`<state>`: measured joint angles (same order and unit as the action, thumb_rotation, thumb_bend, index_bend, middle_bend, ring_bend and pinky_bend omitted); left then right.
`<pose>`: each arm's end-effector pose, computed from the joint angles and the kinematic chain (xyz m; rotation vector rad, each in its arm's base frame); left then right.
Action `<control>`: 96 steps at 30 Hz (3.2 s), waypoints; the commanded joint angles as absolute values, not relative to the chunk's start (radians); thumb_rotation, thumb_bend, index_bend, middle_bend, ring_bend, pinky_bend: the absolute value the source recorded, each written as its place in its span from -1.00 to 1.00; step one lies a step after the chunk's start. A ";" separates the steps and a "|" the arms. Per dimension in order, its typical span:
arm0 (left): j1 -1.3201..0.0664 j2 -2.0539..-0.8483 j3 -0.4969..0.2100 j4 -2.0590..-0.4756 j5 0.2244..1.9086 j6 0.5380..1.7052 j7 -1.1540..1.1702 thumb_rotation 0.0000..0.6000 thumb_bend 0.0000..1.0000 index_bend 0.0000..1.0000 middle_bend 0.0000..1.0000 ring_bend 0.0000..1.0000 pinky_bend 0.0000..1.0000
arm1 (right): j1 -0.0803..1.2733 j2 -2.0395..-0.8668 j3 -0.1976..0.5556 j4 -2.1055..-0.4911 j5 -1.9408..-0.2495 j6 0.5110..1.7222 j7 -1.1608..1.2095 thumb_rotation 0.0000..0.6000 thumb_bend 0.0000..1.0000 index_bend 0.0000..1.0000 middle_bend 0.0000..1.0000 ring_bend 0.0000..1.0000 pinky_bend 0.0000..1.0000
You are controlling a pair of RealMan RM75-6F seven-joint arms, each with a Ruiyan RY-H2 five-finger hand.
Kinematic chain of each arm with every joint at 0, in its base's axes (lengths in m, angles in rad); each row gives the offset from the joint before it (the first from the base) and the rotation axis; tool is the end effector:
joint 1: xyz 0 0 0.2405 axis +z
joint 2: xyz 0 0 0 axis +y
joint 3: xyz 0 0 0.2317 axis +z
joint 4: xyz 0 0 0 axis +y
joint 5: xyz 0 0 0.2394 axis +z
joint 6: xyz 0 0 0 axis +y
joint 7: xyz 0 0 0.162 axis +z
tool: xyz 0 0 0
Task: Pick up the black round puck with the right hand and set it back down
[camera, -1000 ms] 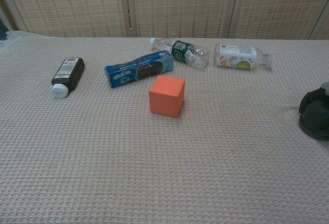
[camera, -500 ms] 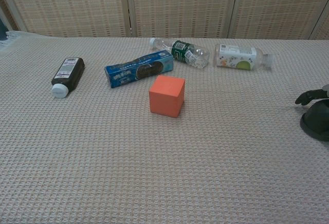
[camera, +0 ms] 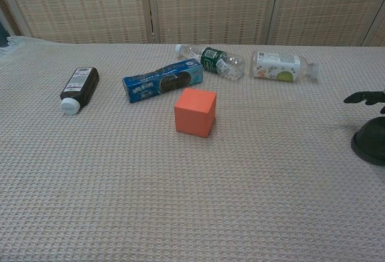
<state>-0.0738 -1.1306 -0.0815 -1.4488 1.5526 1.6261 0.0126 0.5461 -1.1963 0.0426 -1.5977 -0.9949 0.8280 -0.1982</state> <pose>-0.3149 0.2035 0.1584 -1.3657 -0.6345 -0.9083 -0.2770 -0.3028 0.0236 1.6986 -1.2489 0.5294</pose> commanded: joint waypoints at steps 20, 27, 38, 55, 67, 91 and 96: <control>-0.074 -1.132 -0.082 -1.449 1.552 1.627 0.019 1.00 0.08 0.12 -0.18 -0.34 0.13 | 0.457 -1.268 0.036 -1.585 -1.115 1.071 -0.338 1.00 -0.66 -0.61 -0.69 -0.84 -0.35; -0.074 -1.131 -0.082 -1.451 1.548 1.624 0.021 1.00 0.08 0.13 -0.18 -0.34 0.13 | 0.473 -1.236 0.034 -1.633 -1.050 1.023 -0.405 1.00 -0.66 -0.64 -0.69 -0.84 -0.35; -0.074 -1.131 -0.085 -1.449 1.545 1.624 0.019 1.00 0.07 0.12 -0.18 -0.34 0.13 | 0.485 -1.249 0.036 -1.630 -0.992 1.017 -0.469 1.00 -0.66 -0.47 -0.51 -0.66 -0.18; -0.074 -1.132 -0.085 -1.449 1.543 1.622 0.022 1.00 0.07 0.13 -0.18 -0.33 0.13 | 0.480 -1.285 0.045 -1.605 -0.981 1.075 -0.489 1.00 -0.66 -0.06 -0.22 -0.14 0.28; -0.074 -1.132 -0.085 -1.450 1.542 1.621 0.021 1.00 0.08 0.14 -0.18 -0.33 0.13 | 0.458 -1.263 0.070 -1.632 -1.021 1.102 -0.417 1.00 -0.66 0.06 -0.17 -0.05 0.34; -0.075 -1.132 -0.082 -1.452 1.543 1.615 0.024 1.00 0.07 0.13 -0.18 -0.33 0.13 | 0.432 -1.072 0.018 -1.715 -0.898 0.989 -0.437 1.00 -0.66 -0.09 -0.17 -0.13 0.30; -0.073 -1.131 -0.084 -1.452 1.543 1.619 0.019 1.00 0.07 0.13 -0.18 -0.33 0.13 | 0.465 -1.056 0.001 -1.722 -0.820 0.931 -0.490 1.00 -0.66 -0.54 -0.41 -0.41 0.10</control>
